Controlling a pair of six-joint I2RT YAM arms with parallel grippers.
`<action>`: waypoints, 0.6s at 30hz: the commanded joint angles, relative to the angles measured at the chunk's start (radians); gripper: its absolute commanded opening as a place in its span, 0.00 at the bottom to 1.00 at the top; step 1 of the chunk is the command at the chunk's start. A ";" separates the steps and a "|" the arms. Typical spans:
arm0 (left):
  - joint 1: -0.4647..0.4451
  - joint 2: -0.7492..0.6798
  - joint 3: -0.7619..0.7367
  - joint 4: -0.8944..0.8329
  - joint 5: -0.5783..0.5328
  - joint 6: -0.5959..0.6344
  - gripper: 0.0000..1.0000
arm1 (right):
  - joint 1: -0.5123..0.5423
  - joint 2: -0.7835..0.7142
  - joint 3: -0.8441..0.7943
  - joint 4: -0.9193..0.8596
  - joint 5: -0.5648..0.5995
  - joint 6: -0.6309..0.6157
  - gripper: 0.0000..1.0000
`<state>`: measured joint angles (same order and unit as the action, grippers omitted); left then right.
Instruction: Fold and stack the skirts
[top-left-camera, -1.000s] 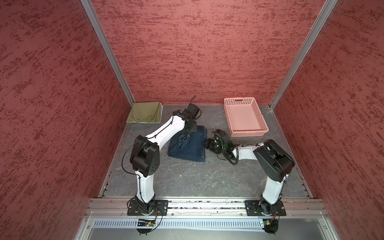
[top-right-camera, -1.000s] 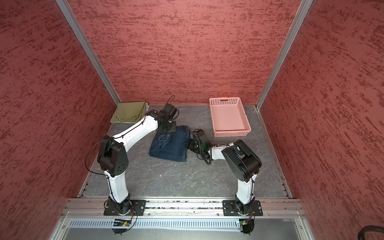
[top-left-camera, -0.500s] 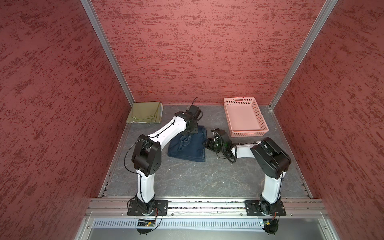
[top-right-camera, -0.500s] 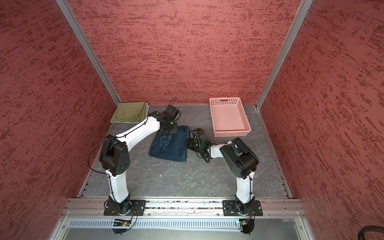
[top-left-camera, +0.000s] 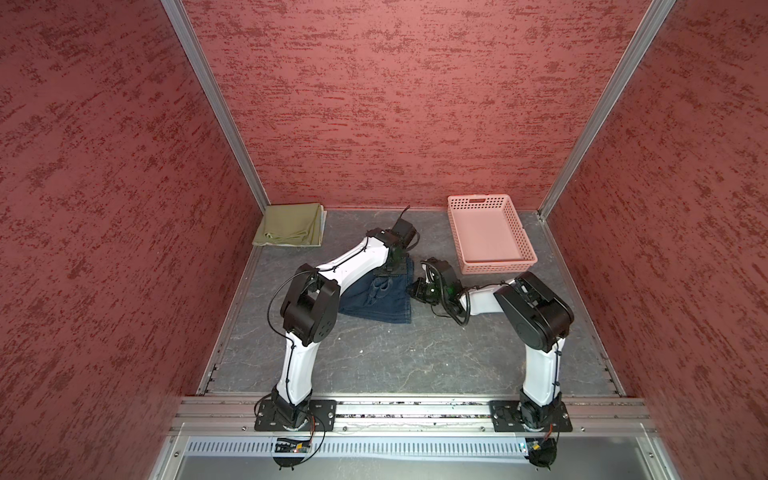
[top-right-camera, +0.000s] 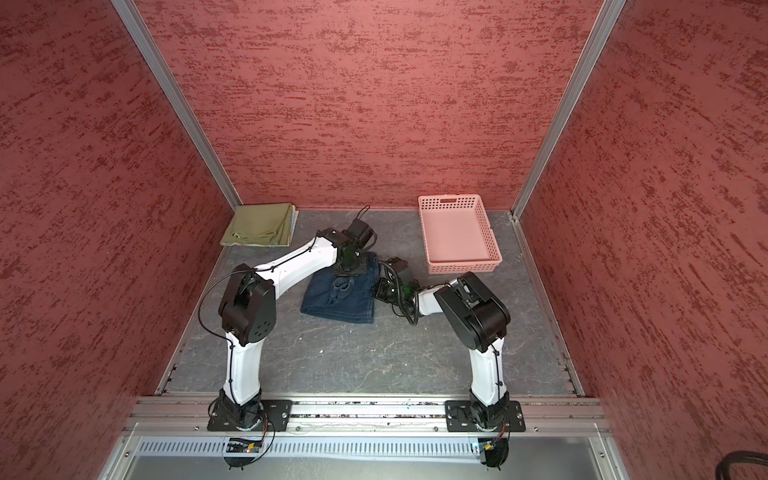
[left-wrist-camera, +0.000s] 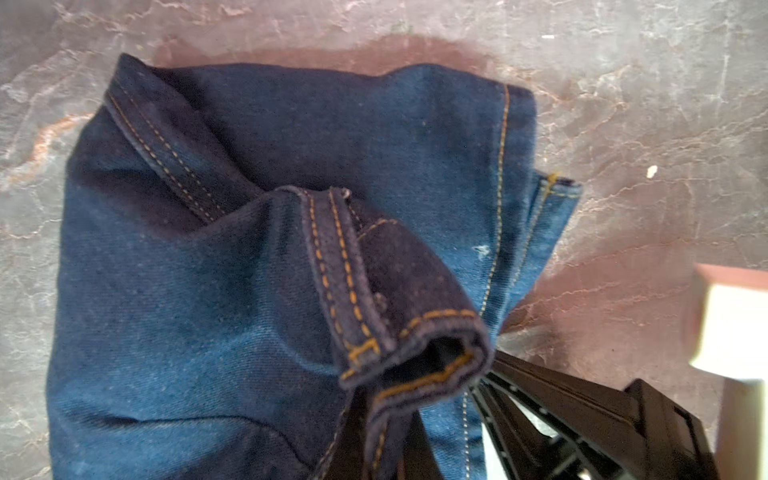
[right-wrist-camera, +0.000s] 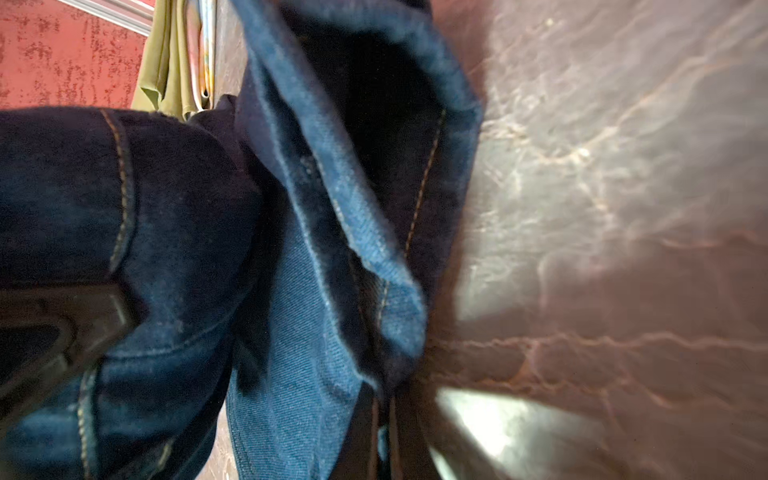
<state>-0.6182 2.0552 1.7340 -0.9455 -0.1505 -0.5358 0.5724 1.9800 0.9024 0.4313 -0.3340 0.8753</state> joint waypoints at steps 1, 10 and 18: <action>-0.022 0.019 0.036 -0.007 0.037 -0.031 0.00 | 0.001 0.054 -0.005 -0.065 -0.007 0.016 0.00; -0.046 0.037 0.058 -0.006 0.046 -0.051 0.00 | 0.001 0.057 -0.014 -0.049 -0.013 0.017 0.00; -0.060 0.079 0.055 0.014 0.066 -0.072 0.00 | -0.001 0.020 -0.049 -0.040 -0.001 0.023 0.00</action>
<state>-0.6624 2.1014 1.7752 -0.9482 -0.1303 -0.5838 0.5720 1.9934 0.8948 0.4755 -0.3519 0.8825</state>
